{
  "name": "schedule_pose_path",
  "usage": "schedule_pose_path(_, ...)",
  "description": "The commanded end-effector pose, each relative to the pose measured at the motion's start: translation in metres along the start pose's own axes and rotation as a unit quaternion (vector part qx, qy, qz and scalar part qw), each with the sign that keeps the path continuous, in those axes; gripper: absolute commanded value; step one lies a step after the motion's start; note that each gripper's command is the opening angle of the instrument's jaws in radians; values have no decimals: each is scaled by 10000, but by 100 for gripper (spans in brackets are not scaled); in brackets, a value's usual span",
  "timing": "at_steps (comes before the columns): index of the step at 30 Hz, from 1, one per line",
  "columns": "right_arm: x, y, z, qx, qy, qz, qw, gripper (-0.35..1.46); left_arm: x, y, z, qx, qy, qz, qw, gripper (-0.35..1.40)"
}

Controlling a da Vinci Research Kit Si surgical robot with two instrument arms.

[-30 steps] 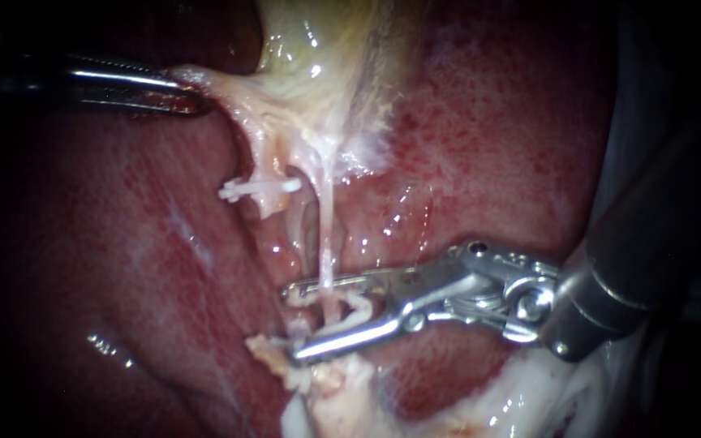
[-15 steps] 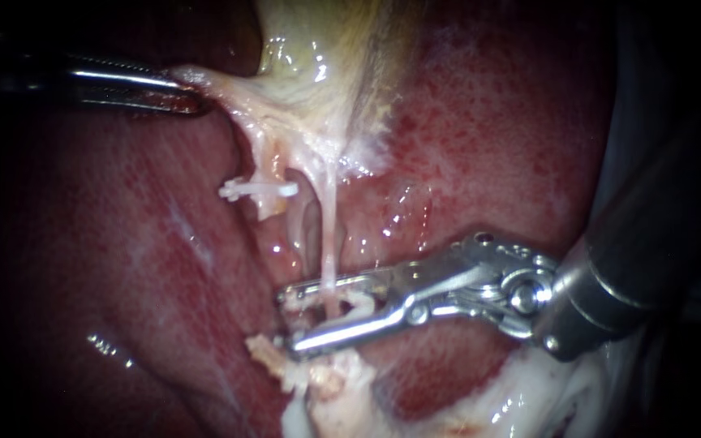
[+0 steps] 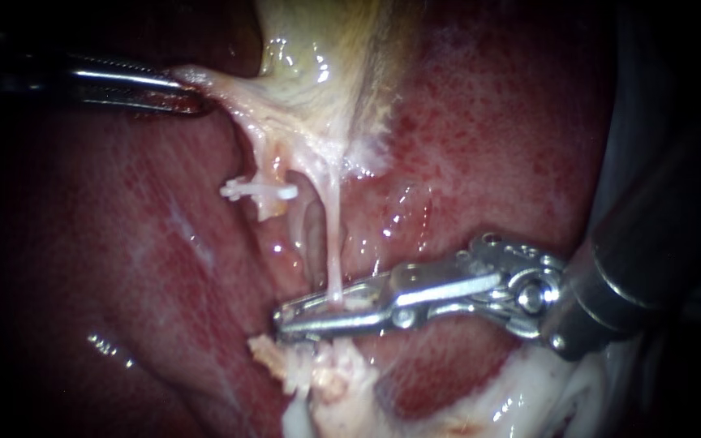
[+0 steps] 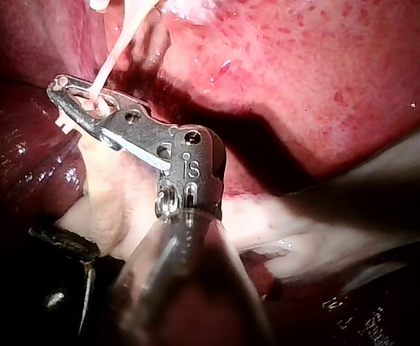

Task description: Clipping first clip right tube

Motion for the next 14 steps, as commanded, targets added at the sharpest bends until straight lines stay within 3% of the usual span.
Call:
schedule_pose_path(1,0,0,1,-44,-77,-16,10000,-35,0,0,0,2,0,0,10000,-35)
schedule_pose_path(14,-4,4,1,-62,-152,-1,9999,-35,0,-3,2,5,1,-2,10000,-35)
